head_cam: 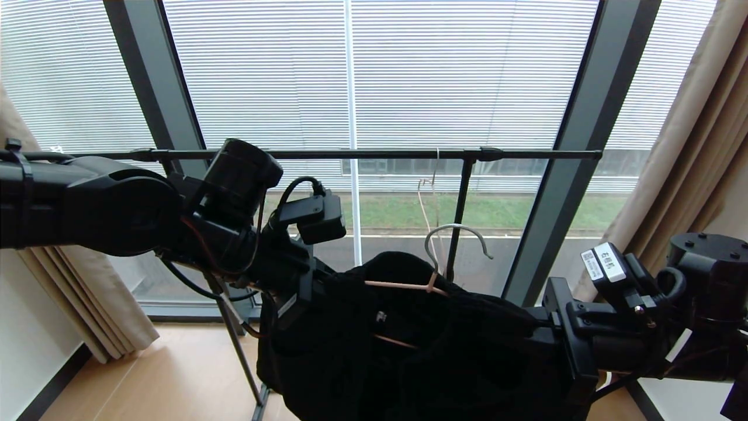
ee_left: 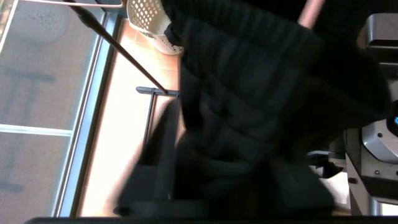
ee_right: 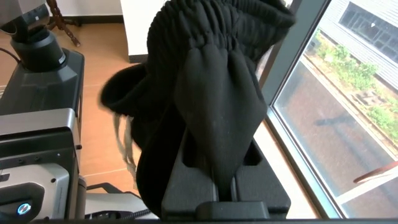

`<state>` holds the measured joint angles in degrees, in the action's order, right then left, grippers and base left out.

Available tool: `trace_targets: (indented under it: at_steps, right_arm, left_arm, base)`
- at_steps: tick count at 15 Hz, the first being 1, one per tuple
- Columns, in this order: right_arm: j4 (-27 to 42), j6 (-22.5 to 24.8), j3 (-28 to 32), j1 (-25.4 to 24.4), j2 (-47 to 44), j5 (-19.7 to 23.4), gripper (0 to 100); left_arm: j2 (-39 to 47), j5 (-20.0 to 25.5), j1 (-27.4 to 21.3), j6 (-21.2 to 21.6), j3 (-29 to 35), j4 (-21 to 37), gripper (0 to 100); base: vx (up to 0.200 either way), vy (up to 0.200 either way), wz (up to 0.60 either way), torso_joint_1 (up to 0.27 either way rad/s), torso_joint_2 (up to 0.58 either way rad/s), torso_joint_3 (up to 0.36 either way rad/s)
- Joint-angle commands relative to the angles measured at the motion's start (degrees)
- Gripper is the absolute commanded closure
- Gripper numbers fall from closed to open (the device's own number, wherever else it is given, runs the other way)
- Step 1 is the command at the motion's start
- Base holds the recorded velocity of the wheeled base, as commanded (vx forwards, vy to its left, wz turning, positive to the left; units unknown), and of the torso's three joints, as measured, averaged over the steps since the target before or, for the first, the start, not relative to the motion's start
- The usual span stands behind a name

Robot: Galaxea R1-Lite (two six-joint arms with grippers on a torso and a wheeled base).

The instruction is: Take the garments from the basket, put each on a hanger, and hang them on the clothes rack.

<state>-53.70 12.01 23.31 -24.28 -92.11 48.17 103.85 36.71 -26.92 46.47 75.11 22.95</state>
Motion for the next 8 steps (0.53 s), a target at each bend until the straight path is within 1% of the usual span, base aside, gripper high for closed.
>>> trace_targets:
  at_steps: [1, 3, 4, 5, 8]
  right_arm:
    - [0.09, -0.32, 0.33, 0.03, -0.17, -0.09, 100]
    - [0.09, -2.87, 0.77, 0.11, 0.18, -0.09, 100]
    - [0.09, -5.94, 1.13, 0.29, 0.35, 0.00, 100]
    - [0.09, -6.56, 1.21, 0.64, 0.35, 0.09, 100]
    - [0.09, -6.29, 0.86, 0.99, 0.18, -0.26, 100]
  left_arm:
    - [-1.20, -0.06, 0.02, -0.24, -0.31, -0.02, 100]
    - [-1.55, -0.14, 0.20, -0.50, -0.57, -0.02, 100]
    - [-1.81, -0.14, 0.37, -0.77, -1.10, -0.02, 100]
    - [-1.90, -0.06, 0.37, -0.77, -1.28, -0.02, 100]
    - [-1.90, -0.06, 0.46, -0.77, -1.37, -0.02, 100]
  base:
    - [0.000, 0.000, 0.00, 0.000, 0.00, 0.000]
    - [0.000, 0.000, 0.00, 0.000, 0.00, 0.000]
    - [0.000, 0.000, 0.00, 0.000, 0.00, 0.000]
    - [0.000, 0.000, 0.00, 0.000, 0.00, 0.000]
    - [0.000, 0.000, 0.00, 0.000, 0.00, 0.000]
